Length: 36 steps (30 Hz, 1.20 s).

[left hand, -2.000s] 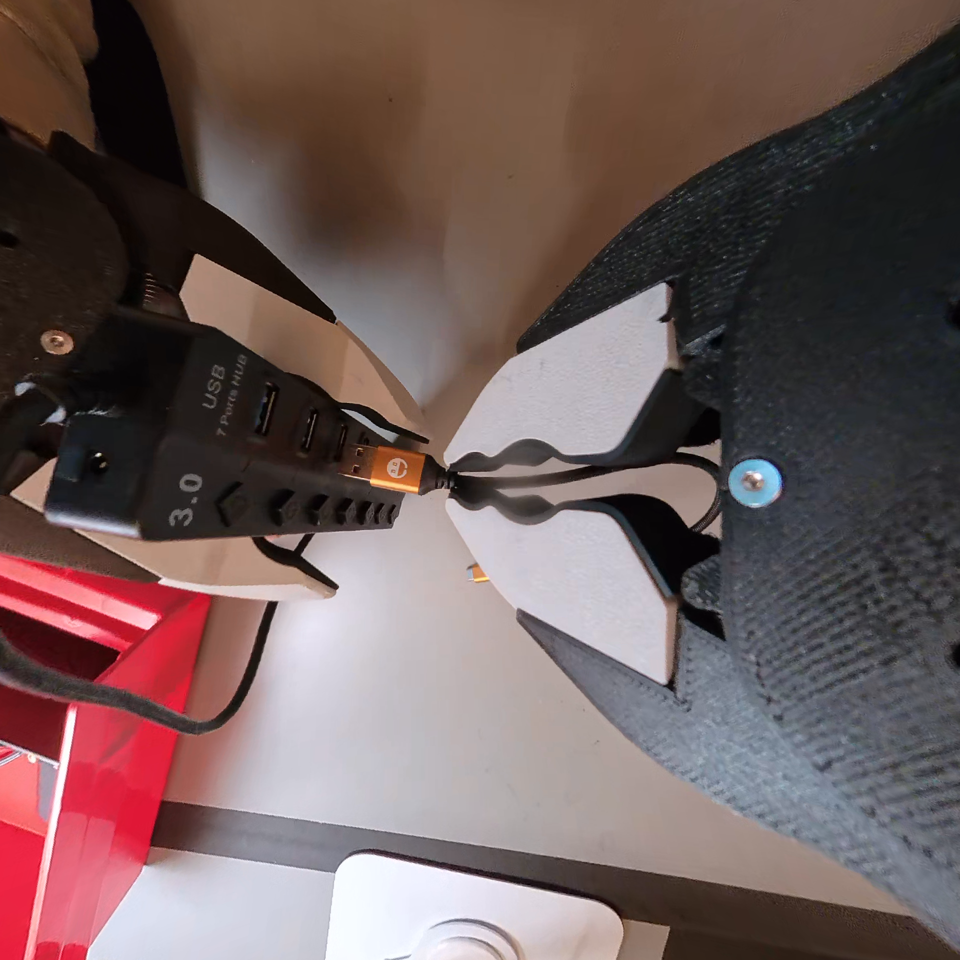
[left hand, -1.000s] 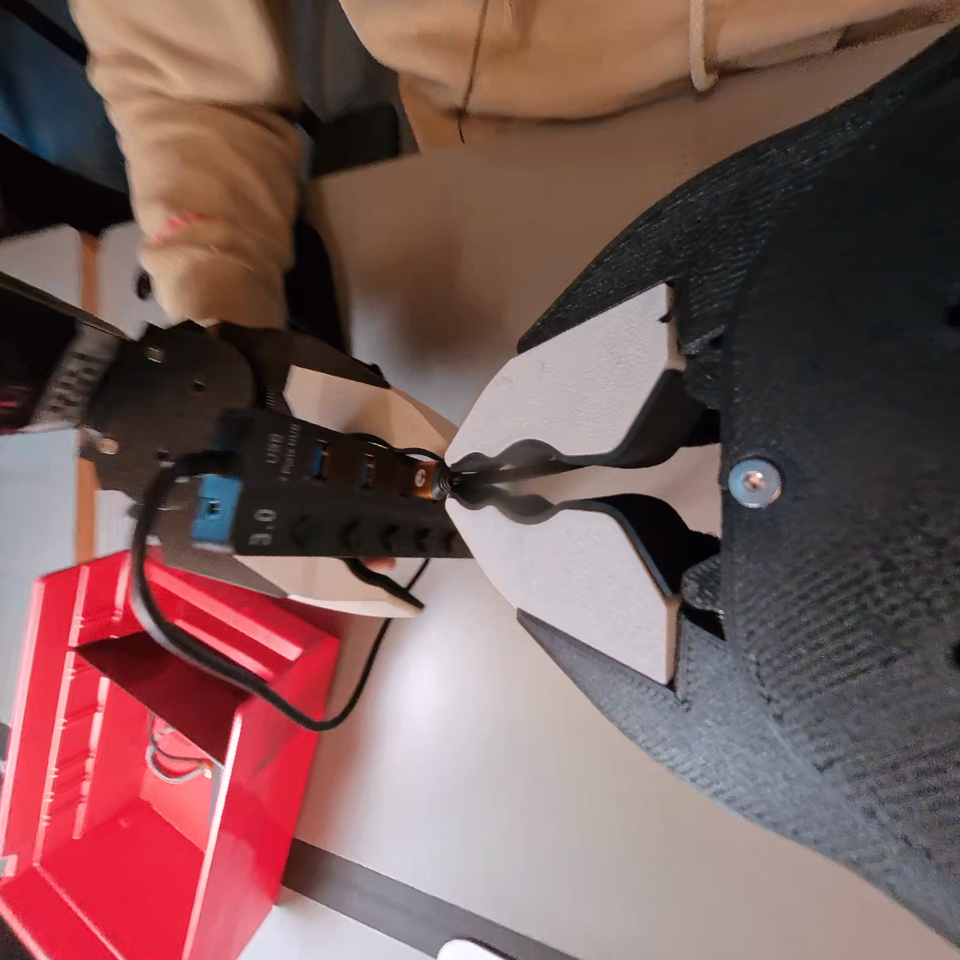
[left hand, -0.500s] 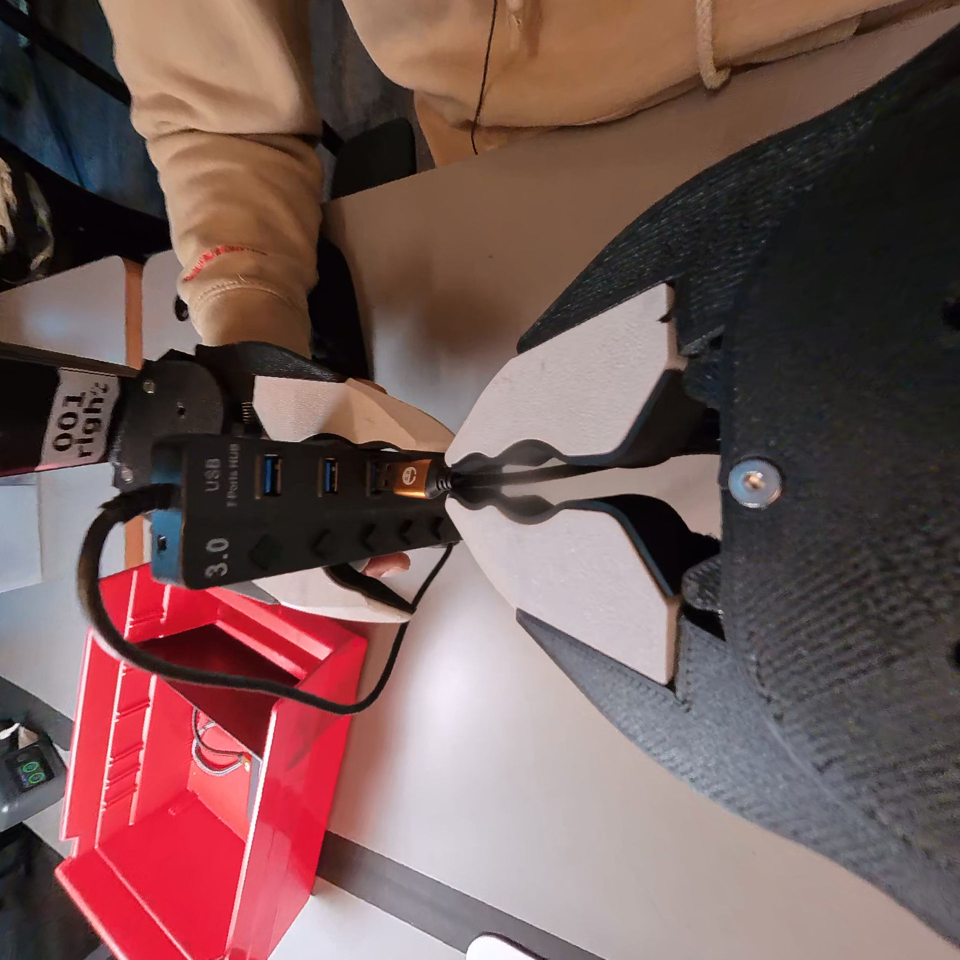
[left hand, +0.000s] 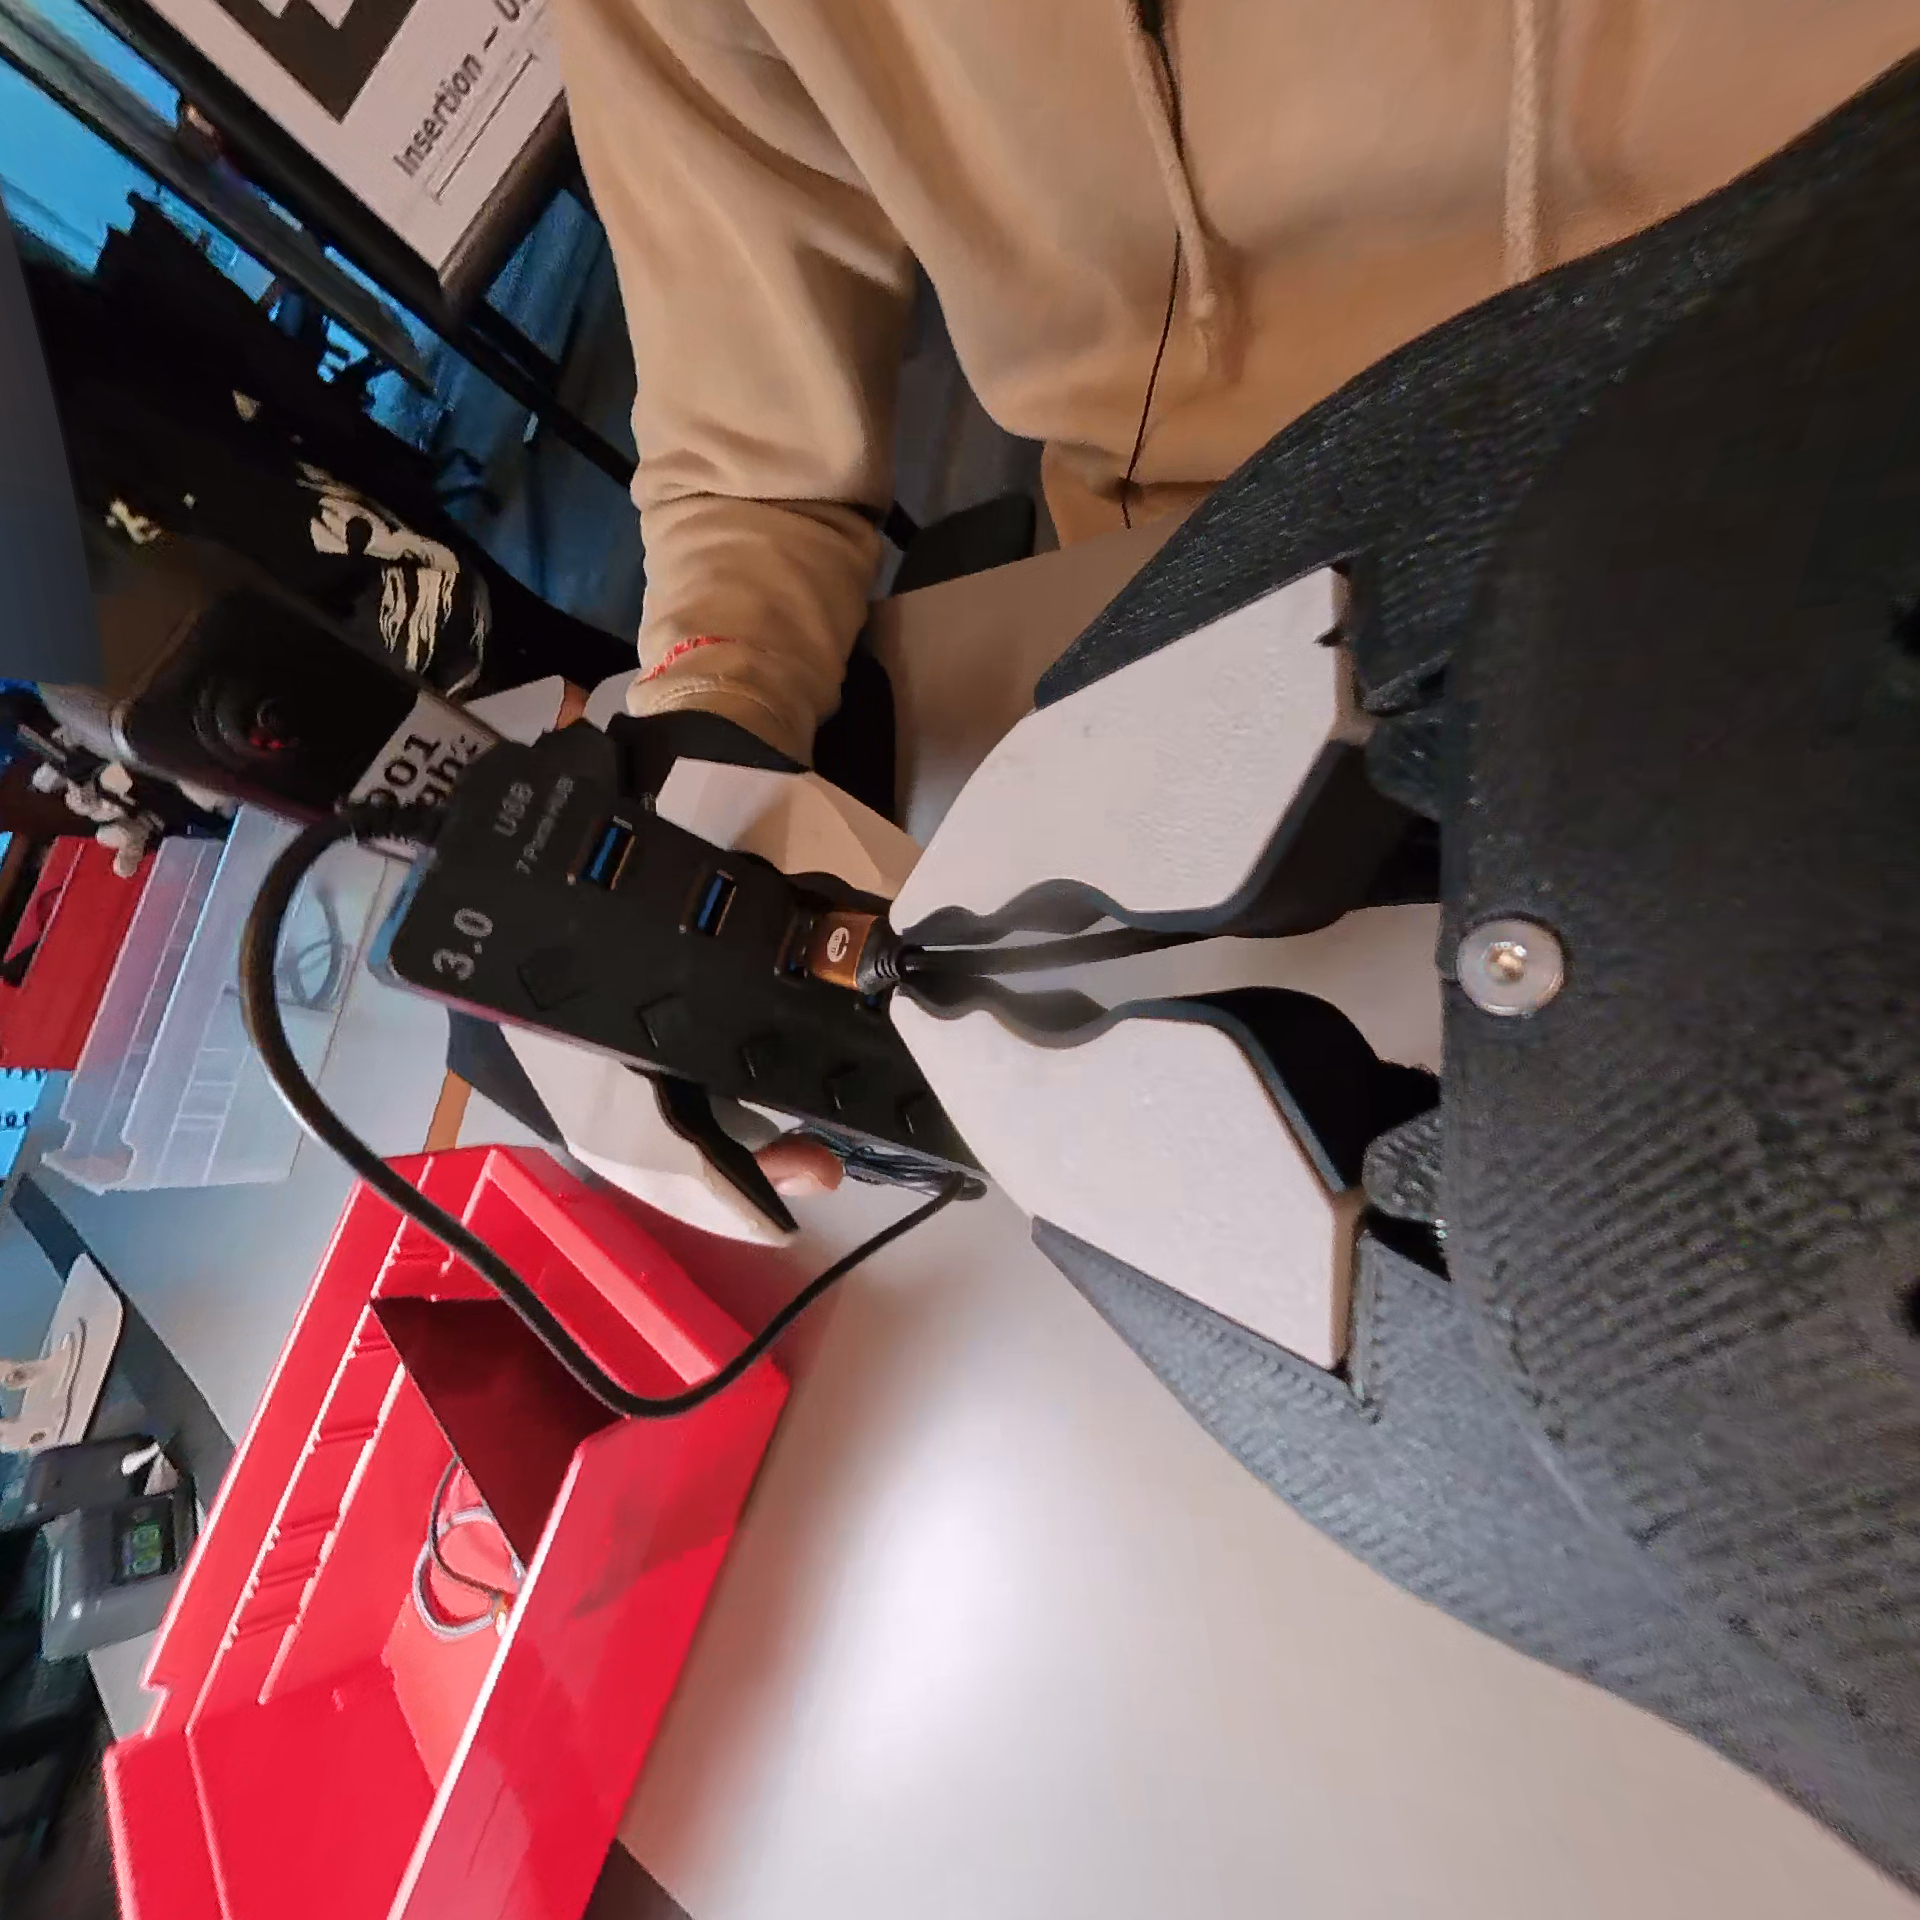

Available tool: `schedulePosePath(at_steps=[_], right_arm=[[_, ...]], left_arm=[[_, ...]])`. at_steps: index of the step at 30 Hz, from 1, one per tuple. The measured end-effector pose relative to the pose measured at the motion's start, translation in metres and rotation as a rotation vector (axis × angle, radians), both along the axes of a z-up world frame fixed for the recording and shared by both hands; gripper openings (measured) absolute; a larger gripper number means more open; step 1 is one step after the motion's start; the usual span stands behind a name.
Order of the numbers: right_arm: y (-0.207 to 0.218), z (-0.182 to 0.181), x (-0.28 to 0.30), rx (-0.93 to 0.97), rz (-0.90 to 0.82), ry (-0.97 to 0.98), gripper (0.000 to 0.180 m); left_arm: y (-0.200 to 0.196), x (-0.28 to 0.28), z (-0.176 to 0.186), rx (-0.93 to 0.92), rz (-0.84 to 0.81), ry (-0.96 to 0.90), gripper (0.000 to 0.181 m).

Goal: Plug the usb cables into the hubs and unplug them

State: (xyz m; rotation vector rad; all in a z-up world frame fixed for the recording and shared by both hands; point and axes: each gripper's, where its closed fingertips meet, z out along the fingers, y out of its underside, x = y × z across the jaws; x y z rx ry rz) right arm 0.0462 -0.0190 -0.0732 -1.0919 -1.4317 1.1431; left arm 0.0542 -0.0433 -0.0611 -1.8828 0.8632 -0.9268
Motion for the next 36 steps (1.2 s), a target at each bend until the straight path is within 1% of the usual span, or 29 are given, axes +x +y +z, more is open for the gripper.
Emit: schedulePosePath(at_steps=[3,7,11,16,26,32,33,36], right_arm=[[0.002,0.001,0.001,0.009,-0.017,0.004,0.068],[0.003,-0.001,0.001,0.020,-0.018,-0.006,0.067],[0.001,-0.002,0.001,0.021,-0.005,-0.012,0.067],[0.001,0.000,0.002,0.002,0.000,-0.004,0.067],[0.001,-0.007,0.002,0.018,-0.002,-0.027,0.068],[-0.001,-0.002,0.001,-0.032,0.010,0.005,0.068],[-0.001,-0.001,0.001,-0.042,0.013,0.013,0.068],[0.002,0.001,0.002,-0.048,0.002,0.024,0.068]], left_arm=[[0.003,0.001,-0.001,0.021,0.025,0.012,0.006],[0.001,0.006,0.000,0.111,0.029,0.090,0.006],[-0.003,0.010,-0.005,0.099,0.001,0.096,0.006],[0.002,0.010,-0.003,0.087,0.028,0.046,0.006],[0.002,0.012,-0.014,0.085,0.013,0.073,0.006],[0.001,0.011,-0.007,0.108,-0.001,0.035,0.006],[0.001,0.011,-0.003,0.118,-0.003,0.028,0.007],[0.001,0.002,0.015,0.174,0.026,0.009,0.023]])
